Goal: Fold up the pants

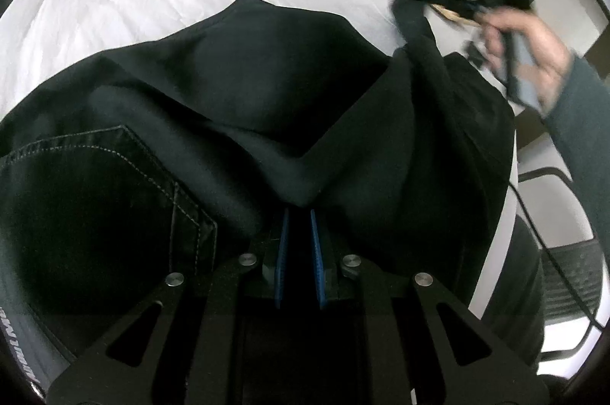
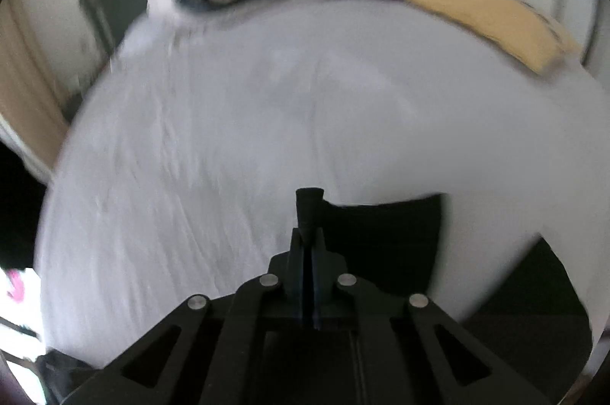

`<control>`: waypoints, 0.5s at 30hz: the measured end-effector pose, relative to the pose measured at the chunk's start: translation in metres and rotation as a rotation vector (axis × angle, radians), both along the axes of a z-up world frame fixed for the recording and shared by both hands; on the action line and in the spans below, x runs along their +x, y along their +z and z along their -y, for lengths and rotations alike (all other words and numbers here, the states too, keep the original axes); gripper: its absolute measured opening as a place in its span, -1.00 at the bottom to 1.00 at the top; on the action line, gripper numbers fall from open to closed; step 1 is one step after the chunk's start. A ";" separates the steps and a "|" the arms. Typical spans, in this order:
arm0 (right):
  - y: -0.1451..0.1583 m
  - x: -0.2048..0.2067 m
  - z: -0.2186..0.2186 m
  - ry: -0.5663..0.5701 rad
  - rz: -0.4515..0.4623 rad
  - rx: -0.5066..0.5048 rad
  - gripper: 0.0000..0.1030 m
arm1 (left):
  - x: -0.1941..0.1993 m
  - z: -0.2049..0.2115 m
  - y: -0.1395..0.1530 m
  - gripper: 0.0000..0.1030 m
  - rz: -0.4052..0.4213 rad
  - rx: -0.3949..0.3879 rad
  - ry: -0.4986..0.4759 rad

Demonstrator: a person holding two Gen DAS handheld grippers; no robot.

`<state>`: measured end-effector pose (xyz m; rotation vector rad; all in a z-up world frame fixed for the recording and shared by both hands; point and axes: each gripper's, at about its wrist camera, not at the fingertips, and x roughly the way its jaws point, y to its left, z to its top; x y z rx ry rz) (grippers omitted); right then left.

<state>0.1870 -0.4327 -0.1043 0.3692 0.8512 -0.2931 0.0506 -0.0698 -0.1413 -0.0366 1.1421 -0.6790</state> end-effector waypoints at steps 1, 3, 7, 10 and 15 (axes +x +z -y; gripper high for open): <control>0.007 -0.025 0.012 -0.033 0.057 0.031 -0.95 | 0.001 -0.001 0.001 -0.78 -0.005 -0.003 0.004; 0.012 -0.060 0.028 -0.096 0.122 0.070 -0.95 | 0.002 0.000 0.001 -0.78 -0.009 0.002 0.012; -0.004 -0.154 0.072 -0.280 0.253 0.212 -0.94 | 0.003 -0.001 0.003 -0.78 -0.008 0.019 0.024; -0.038 -0.208 0.103 -0.420 0.273 0.336 -0.94 | 0.005 -0.003 0.004 -0.78 -0.025 0.012 0.043; -0.073 -0.247 0.124 -0.495 0.305 0.444 -0.95 | 0.007 -0.003 0.008 -0.78 -0.032 0.044 0.054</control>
